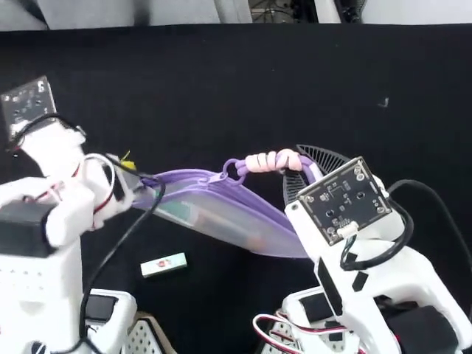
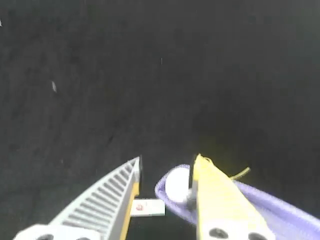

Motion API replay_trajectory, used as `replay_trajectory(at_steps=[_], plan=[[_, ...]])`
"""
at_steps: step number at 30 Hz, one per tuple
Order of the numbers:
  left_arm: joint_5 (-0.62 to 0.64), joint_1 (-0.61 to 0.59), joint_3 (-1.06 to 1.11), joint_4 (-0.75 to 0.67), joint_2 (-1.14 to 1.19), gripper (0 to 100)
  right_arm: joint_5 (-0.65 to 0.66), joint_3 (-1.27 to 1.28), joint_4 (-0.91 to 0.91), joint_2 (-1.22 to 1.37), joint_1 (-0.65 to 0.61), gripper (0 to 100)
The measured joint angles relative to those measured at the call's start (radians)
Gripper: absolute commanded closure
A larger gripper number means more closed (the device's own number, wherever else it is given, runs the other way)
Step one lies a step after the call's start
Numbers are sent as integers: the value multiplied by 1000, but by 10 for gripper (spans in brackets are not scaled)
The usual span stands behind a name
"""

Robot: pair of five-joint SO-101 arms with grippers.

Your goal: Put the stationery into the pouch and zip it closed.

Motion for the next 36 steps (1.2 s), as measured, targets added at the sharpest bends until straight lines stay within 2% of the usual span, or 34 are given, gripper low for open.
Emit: replay_trajectory(at_steps=[3, 11, 21, 36], plan=[[-2, 8, 66, 0, -87, 822, 0, 0, 0, 0, 0, 988], [-2, 150, 138, -9, -255, 798, 0, 0, 0, 0, 0, 988], [6, 61, 140, -3, -11, 797, 0, 0, 0, 6, 0, 988], [8, 80, 138, -2, 15, 797, 0, 0, 0, 5, 0, 988]])
